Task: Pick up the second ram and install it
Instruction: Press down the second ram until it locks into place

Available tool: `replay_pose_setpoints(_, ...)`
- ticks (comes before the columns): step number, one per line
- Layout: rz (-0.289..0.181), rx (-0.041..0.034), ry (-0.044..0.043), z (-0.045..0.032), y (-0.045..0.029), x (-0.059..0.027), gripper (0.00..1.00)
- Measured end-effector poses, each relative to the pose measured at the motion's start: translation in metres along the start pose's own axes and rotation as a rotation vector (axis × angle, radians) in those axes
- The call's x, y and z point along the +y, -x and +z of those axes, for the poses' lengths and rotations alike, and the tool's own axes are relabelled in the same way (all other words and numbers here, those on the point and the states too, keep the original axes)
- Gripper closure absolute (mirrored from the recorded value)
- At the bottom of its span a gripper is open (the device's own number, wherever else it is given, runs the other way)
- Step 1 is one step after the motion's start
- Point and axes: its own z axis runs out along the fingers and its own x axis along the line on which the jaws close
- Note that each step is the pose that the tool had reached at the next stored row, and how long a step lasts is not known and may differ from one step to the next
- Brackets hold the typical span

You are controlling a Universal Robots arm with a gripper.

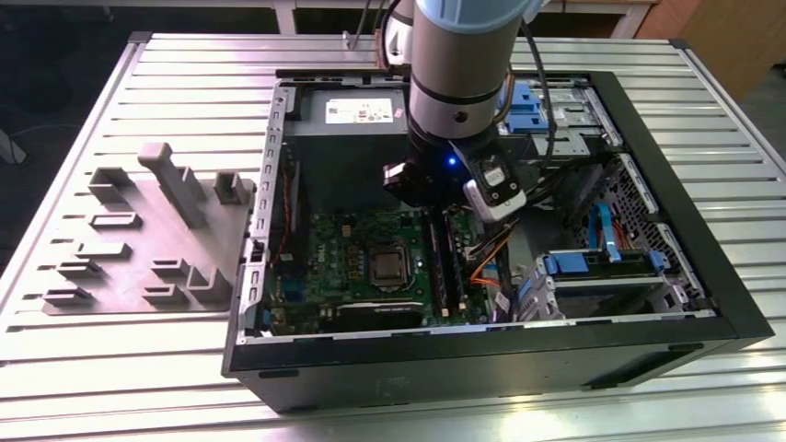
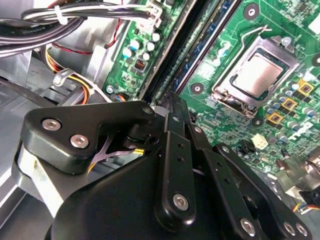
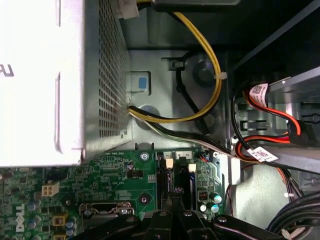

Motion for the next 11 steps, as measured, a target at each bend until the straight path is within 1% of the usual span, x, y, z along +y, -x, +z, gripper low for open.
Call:
replay_pose_setpoints(5, -0.001, 0.0, 0.0001, 0.0034, -0.0008, 0.0004, 0.9)
replay_pose_setpoints(11, -0.001, -0.0001, 0.0004, 0.0044, -0.0008, 0.0004, 0.9)
